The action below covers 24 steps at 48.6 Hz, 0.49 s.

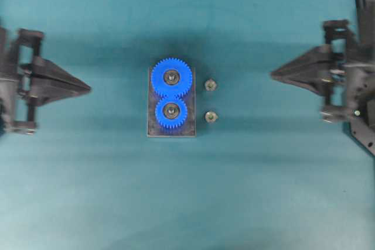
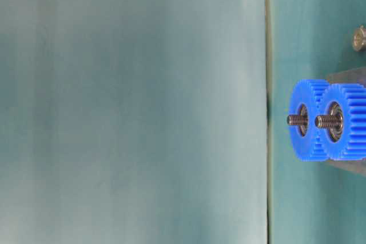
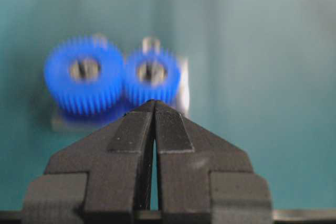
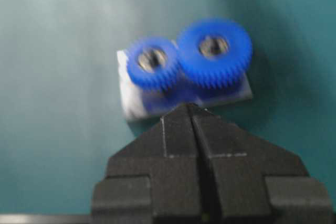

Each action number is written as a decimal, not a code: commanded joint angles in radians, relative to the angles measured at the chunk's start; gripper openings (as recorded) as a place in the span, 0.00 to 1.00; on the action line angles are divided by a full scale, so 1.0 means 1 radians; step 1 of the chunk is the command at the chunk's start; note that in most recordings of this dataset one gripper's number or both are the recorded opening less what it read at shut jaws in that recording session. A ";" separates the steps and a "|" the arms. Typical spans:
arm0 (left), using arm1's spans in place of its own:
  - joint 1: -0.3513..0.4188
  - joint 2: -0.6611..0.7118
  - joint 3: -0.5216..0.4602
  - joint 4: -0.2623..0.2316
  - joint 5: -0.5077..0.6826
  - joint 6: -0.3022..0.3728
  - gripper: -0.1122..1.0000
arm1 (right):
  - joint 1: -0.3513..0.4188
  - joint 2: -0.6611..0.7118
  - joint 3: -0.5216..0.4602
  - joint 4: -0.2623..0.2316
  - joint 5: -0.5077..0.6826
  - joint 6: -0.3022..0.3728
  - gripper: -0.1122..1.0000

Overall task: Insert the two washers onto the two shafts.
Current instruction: 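Move the right gripper left toward the silver washers beside the gears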

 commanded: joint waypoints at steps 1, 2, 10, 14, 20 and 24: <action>0.002 0.044 -0.037 0.003 0.025 -0.002 0.10 | -0.026 0.089 -0.063 -0.011 0.034 0.005 0.11; 0.002 0.054 -0.040 0.003 0.028 -0.002 0.10 | -0.032 0.107 -0.069 -0.014 0.038 0.005 0.11; 0.003 0.104 -0.063 0.003 0.038 0.000 0.10 | -0.071 0.238 -0.115 -0.026 0.052 0.000 0.11; 0.002 0.114 -0.063 0.003 0.040 0.000 0.10 | -0.084 0.305 -0.130 -0.032 0.054 -0.002 0.11; 0.002 0.118 -0.058 0.003 0.040 0.000 0.10 | -0.091 0.402 -0.160 -0.035 0.064 -0.008 0.11; 0.002 0.115 -0.054 0.003 0.041 0.000 0.10 | -0.091 0.471 -0.190 -0.034 0.077 -0.018 0.11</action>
